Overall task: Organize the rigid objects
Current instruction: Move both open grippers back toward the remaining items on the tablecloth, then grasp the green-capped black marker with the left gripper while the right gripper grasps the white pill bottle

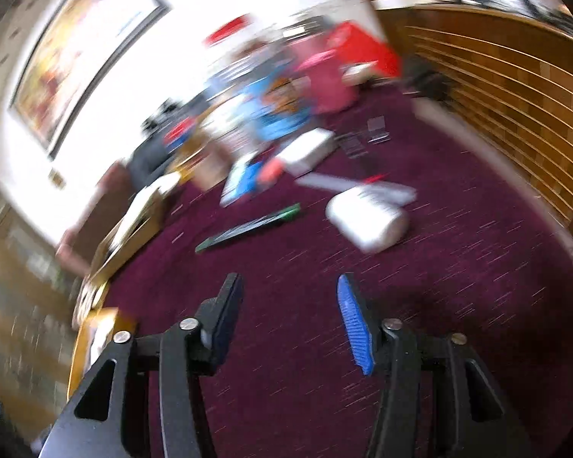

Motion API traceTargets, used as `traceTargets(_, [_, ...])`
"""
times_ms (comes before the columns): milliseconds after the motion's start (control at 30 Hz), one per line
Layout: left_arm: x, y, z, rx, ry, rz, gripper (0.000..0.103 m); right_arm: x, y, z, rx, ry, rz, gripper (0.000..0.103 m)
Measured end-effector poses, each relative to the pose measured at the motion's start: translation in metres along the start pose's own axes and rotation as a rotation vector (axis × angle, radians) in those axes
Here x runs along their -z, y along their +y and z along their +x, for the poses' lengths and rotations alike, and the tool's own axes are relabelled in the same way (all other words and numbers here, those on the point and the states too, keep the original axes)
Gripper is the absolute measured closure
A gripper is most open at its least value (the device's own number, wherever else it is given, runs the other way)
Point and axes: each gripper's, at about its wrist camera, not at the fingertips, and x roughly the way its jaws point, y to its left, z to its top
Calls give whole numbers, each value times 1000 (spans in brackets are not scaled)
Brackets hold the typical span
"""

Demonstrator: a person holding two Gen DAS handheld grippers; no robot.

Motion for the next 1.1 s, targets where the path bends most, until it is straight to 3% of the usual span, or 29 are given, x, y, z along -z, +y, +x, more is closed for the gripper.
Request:
traceTargets(100, [-9,-16,2,22,-15,8,42,-22,-37,4,58,-24,93,55])
traceTargets(233, [-26,-33,7,93,-2,-1,42,-48,-55,20,30,-18,190,55])
traceTargets(433, [-82,-49,31,223,-15,-12,42,-45,-45,52,-8,1,159,55])
traceTargets(600, [-160,-80,70,328,-113,83,42,-40,-21,69,84,19,-20,55])
traceTargets(667, [-185,-102,99,270,-127,176,42,-37,-15,70,133,1,-78,55])
traceTargets(767, [-198,-126,136,197,-119,309,42,-33,-13,80,178,28,-119,55])
traceTargets(900, [-204,-126,176,265,-51,299,42,-29,-12,84,157,55,-119,62])
traceTargets(1000, [-198,-137,198,199,-42,416,42,-24,-4,88,203,44,-173,62])
traceTargets(1100, [-190,-141,214,145,-41,496,42,-25,-7,88,186,41,-149,62])
